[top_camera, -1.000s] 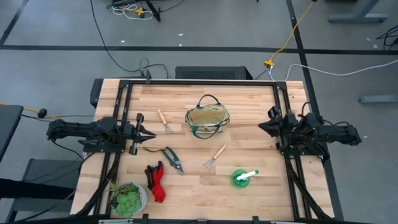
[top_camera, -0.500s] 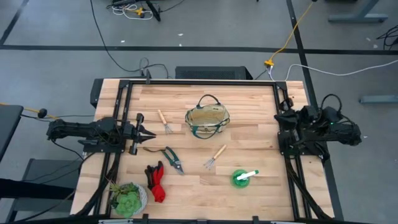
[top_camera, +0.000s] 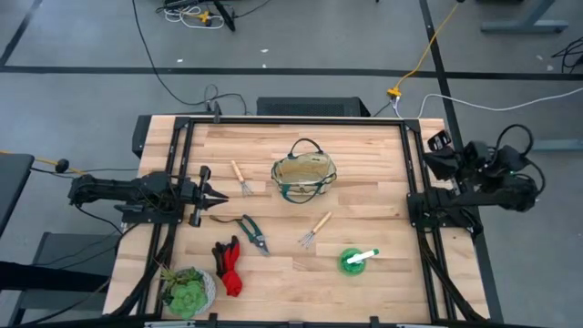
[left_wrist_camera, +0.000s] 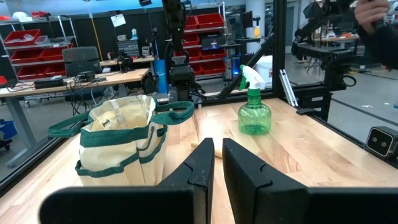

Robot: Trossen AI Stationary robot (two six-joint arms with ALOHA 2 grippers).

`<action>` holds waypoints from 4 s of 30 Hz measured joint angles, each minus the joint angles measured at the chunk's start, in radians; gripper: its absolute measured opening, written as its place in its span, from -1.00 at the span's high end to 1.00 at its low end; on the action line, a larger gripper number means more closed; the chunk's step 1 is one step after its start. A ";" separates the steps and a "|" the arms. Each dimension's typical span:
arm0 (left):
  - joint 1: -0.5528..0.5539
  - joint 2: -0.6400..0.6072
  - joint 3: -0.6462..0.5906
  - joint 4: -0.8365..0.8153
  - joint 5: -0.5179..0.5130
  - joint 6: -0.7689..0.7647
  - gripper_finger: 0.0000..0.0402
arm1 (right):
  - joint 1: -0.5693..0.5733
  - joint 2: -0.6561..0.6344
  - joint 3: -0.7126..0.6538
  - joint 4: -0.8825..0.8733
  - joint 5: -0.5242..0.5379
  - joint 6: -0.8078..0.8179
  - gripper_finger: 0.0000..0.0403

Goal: Pick & Place Garden tools in Gardening bag
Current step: Put the green spray bottle into the gardening bag

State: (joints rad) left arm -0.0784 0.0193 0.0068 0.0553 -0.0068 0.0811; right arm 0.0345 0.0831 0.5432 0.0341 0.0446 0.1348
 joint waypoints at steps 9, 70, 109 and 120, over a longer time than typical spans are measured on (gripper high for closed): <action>0.000 0.000 0.000 0.000 0.000 0.000 0.79 | 0.000 0.114 0.137 -0.072 0.002 -0.001 0.92; 0.000 0.000 0.000 0.000 0.000 0.000 0.79 | 0.000 0.370 0.526 -0.614 -0.003 -0.205 0.92; 0.000 0.000 0.000 0.000 0.000 0.000 0.79 | 0.000 0.635 0.526 -0.716 -0.043 -0.283 0.92; 0.000 0.000 0.000 0.000 0.000 0.000 0.79 | 0.000 0.635 0.526 -0.716 -0.290 -0.358 0.92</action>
State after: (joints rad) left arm -0.0784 0.0195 0.0071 0.0552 -0.0069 0.0813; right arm 0.0349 0.7181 1.0687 -0.6815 -0.2449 -0.2231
